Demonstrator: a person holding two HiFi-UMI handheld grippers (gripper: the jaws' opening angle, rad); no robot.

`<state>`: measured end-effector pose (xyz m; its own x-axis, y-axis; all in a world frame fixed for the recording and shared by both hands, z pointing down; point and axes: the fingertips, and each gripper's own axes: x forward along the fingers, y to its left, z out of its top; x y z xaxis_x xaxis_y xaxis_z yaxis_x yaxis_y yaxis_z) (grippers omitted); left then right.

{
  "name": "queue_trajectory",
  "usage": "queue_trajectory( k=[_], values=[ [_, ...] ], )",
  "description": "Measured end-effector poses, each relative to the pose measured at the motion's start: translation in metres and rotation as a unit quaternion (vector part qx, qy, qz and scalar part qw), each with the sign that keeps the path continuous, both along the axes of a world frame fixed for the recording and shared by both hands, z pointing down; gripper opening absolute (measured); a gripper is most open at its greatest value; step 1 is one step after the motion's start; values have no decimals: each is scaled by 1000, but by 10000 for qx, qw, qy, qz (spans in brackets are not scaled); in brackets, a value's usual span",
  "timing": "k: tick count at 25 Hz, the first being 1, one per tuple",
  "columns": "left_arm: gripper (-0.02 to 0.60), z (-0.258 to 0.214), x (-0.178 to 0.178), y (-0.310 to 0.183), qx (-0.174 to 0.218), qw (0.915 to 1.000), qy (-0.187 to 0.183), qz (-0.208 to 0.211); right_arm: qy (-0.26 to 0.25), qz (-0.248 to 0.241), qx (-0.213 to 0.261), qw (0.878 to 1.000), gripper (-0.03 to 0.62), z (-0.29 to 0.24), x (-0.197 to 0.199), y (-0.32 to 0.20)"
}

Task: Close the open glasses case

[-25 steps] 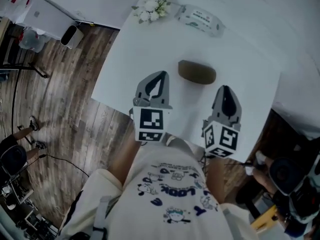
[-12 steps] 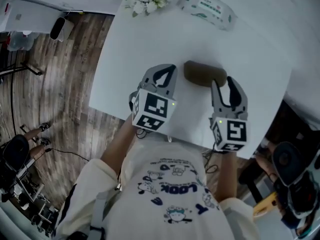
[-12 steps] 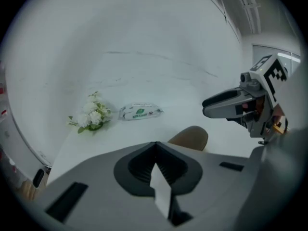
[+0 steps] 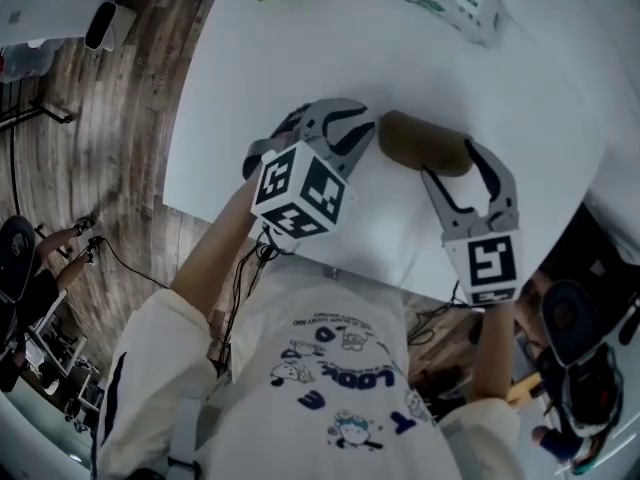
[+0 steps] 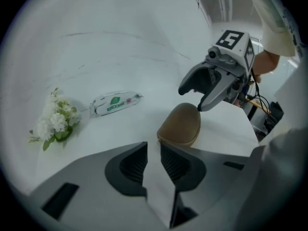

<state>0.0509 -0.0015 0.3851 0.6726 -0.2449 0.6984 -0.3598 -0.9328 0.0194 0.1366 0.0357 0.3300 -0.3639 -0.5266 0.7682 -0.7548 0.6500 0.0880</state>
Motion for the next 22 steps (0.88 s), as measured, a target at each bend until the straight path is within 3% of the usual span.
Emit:
queue_trajectory(
  k=[5,10,19,22],
  values=[
    [100,16,8,5,-76,9963,-286,811,326,-753,-278,9962,287,10,0,2],
    [110,26,13,3,8,9864,-597,1533,576,-1293,-563,9883,301,18,-3,5],
    [110,33,22,1,-15,9533,-732,2931,1061,-2146,-946,9663,302,42,-1,9],
    [106,34,22,4,-200,9423,-730,3261,1053,-2310,-1027,9618,302,44,-2,8]
  ],
)
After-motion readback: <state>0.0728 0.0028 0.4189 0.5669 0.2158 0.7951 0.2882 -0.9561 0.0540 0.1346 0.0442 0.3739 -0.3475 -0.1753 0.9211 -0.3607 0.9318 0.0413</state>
